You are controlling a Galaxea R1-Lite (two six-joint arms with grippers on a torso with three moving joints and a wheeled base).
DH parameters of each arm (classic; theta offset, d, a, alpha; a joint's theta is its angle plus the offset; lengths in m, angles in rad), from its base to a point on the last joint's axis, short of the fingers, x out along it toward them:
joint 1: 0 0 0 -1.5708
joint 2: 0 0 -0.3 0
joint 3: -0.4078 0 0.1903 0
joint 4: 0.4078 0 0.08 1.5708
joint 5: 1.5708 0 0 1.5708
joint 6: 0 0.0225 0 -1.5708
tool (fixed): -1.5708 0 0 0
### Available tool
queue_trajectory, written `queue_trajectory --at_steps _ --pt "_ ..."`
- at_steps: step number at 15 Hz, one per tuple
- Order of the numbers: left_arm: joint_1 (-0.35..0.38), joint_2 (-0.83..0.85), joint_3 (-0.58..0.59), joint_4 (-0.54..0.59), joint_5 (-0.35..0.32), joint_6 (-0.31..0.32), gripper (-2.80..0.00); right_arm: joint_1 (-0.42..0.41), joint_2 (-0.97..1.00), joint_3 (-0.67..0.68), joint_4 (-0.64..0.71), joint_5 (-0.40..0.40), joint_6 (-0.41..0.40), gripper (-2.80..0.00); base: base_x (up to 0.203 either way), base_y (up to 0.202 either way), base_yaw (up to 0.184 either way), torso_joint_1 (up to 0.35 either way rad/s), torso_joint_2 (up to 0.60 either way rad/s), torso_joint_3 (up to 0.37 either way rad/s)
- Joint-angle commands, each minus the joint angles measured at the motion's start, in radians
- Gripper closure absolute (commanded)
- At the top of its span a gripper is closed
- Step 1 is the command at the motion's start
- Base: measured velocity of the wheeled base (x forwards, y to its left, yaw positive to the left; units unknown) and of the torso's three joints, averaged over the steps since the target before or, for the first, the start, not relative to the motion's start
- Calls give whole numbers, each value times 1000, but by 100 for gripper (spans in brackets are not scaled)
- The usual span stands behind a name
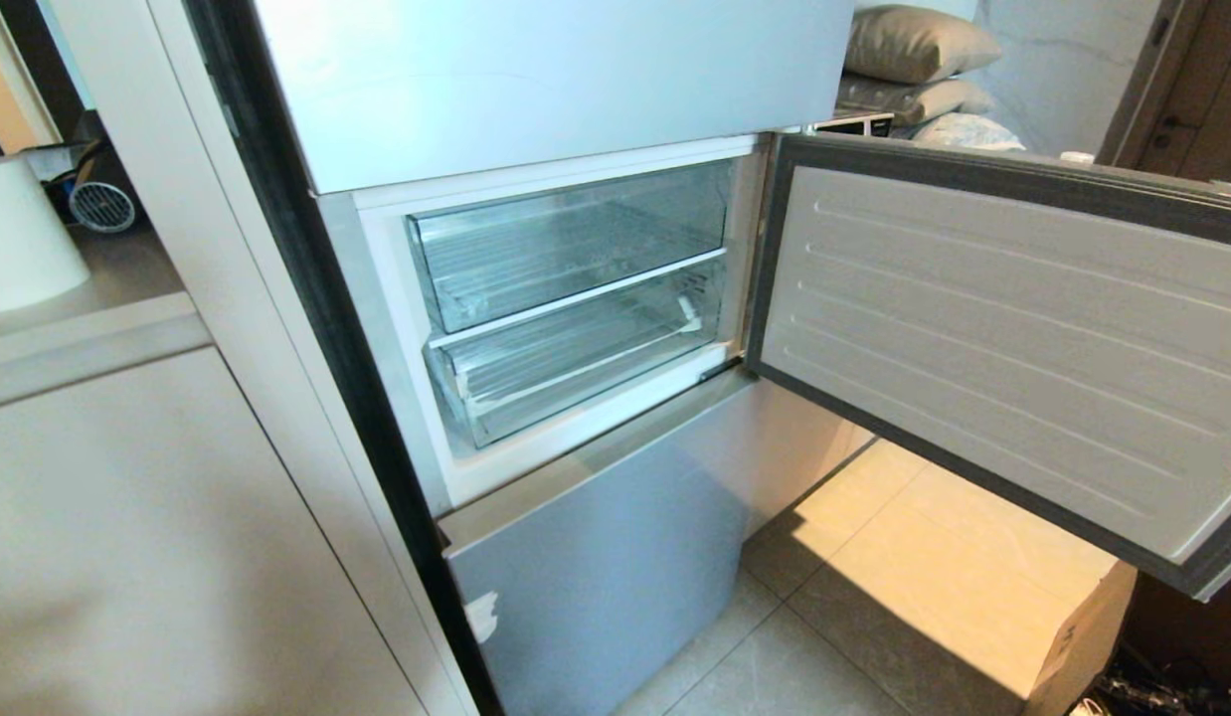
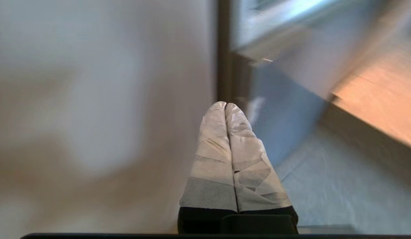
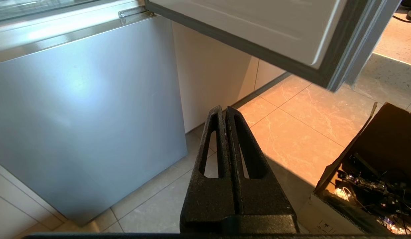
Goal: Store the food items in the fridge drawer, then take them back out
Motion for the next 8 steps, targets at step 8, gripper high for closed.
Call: queue_trajectory --at_steps 8 --pt "-3 -104 34 8 -40 57 0 1 0 -1 0 -2 4 0 0 0 0 0 0 0"
